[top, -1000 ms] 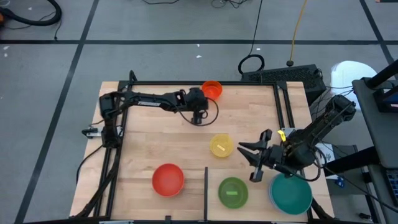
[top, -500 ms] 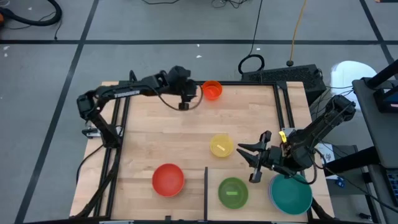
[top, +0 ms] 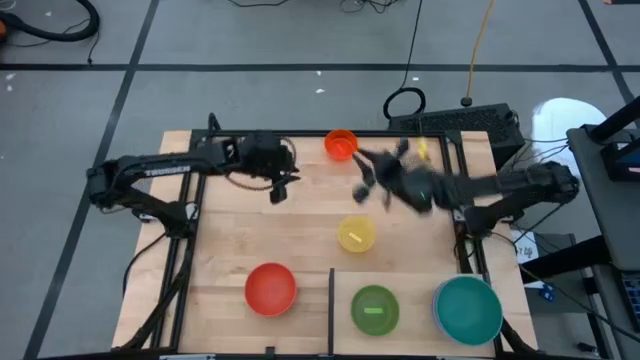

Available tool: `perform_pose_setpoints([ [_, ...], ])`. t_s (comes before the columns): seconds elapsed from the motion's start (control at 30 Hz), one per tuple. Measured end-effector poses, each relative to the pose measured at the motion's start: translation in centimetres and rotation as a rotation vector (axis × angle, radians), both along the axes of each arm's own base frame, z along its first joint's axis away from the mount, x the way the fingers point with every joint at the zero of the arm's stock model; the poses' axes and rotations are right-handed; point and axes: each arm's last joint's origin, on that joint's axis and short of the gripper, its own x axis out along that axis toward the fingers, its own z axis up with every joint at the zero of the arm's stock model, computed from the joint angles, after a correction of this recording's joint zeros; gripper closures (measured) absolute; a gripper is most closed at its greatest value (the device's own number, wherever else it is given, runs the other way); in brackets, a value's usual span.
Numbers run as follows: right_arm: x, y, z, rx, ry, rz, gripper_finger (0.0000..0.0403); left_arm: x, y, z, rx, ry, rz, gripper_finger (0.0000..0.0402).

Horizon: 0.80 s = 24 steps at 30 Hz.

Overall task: Place and stack bowls onto a shelf
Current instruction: Stack the light orange bowl on top of the green bowl on the shelf

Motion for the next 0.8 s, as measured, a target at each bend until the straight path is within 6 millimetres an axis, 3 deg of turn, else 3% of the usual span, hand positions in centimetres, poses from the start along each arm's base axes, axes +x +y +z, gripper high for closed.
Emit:
perform_pose_setpoints([
  [0.13, 2.0, -6.0, -0.8, 0.153, 0.085, -0.006, 0.0332, -0.9, -2.8, -1.3, 0.013, -0.096, 0.045, 0.0293],
  [0.27, 4.5, -9.4, -3.3, 0.246, 0.197, 0.011, 0.0321, -1.4, -5.5, -2.2, 0.008, -0.221, 0.061, 0.0293],
  [0.57, 9.3, -12.0, -8.8, 0.396, 0.535, 0.028, 0.0257, -2.0, -10.9, -4.7, -0.057, -0.349, 0.0, 0.0293],
  [0.8, 11.4, -11.8, -11.3, 0.367, 0.791, 0.067, 0.0204, -2.8, -13.6, -5.6, -0.047, -0.347, 0.003, 0.0293],
])
